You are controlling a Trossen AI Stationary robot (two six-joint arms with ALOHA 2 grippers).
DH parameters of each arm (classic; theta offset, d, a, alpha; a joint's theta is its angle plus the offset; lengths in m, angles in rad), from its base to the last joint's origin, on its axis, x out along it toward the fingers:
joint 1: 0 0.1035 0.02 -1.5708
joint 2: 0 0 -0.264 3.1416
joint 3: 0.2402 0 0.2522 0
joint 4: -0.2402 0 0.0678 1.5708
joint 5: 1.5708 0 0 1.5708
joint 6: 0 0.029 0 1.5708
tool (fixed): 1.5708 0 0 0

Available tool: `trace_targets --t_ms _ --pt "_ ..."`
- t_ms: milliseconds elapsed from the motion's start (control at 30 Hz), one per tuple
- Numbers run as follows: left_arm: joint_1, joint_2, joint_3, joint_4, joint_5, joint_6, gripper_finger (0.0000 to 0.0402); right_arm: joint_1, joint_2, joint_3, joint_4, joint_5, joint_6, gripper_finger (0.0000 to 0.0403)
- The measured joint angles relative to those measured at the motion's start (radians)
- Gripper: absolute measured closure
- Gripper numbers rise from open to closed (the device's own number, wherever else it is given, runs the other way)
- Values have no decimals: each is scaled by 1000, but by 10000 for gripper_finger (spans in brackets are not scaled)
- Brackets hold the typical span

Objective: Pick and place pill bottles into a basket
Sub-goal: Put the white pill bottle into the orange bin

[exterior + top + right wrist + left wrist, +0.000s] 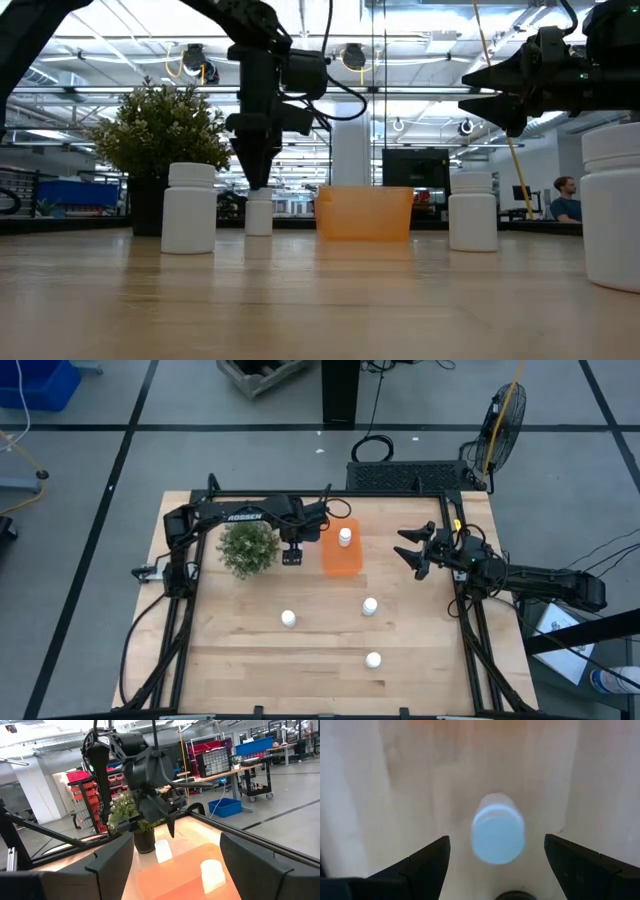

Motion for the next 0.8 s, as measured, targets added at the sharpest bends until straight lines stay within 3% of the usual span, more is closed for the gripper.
trace_targets --t_ms 800 --pt "2 -1 -101 123 12 4 73 0 0 0 -2 0 0 117"
